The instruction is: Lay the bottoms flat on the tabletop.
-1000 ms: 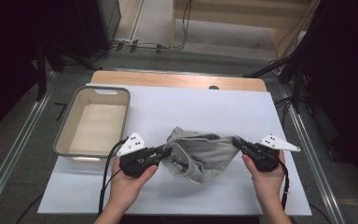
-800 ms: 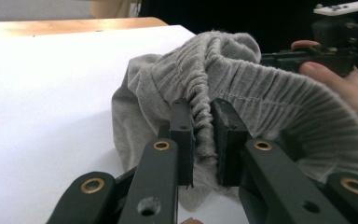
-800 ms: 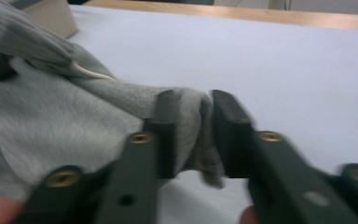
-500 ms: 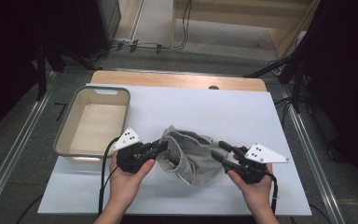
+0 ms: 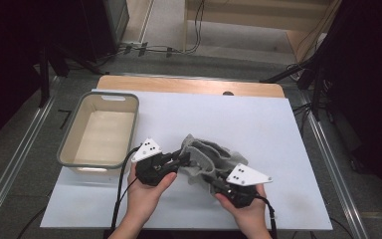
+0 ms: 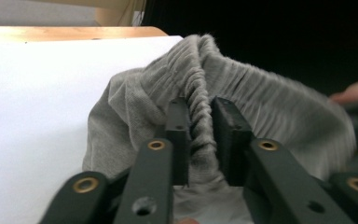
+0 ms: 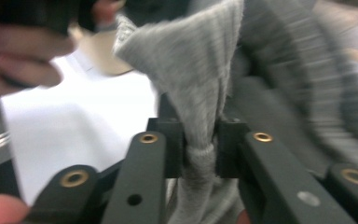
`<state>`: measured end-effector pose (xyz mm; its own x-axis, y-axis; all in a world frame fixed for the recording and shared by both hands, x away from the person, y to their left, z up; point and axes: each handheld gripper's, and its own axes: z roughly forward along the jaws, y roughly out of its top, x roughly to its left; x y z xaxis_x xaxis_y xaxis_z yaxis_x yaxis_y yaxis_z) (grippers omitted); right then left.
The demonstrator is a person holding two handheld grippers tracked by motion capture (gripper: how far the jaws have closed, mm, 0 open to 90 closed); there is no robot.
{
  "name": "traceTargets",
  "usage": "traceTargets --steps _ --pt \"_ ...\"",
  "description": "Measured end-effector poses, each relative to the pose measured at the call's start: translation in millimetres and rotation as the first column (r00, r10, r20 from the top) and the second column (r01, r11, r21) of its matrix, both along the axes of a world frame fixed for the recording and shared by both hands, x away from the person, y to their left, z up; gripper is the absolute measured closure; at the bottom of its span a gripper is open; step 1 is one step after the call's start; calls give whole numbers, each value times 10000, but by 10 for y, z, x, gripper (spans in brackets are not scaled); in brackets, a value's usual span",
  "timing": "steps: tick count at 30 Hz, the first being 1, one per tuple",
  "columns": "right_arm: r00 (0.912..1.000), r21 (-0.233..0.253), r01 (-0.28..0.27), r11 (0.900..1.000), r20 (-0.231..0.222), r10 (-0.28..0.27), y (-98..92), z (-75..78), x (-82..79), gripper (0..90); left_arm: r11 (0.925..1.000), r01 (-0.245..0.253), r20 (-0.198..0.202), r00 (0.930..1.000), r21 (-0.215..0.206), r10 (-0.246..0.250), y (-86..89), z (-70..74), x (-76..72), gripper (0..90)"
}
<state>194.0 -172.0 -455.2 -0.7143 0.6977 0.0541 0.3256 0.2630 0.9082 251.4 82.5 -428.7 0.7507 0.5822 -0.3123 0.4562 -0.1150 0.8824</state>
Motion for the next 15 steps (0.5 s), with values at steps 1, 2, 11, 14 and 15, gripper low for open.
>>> traceTargets --steps 1,2,11,14,15 --pt "9998 97 219 9997 14 -219 -77 26 20 762 10000 52 15 10000 -62 -52 4 -11 6 714" --pt "9989 212 475 9986 -15 -475 -158 49 44 765 9999 87 17 10000 -87 -87 5 -26 16 663" --pt "9717 1437 2336 9616 -685 -2259 -872 90 293 769 9947 609 -599 9966 834 -560 -164 -353 127 302" --pt "9599 1470 2780 9493 -805 -2686 -1047 62 344 770 9835 927 -1040 9916 1555 -770 -324 -548 152 281" --pt "9548 1479 2942 9442 -905 -2833 -1101 47 357 770 9791 1053 -1192 9892 1738 -852 -377 -604 153 281"
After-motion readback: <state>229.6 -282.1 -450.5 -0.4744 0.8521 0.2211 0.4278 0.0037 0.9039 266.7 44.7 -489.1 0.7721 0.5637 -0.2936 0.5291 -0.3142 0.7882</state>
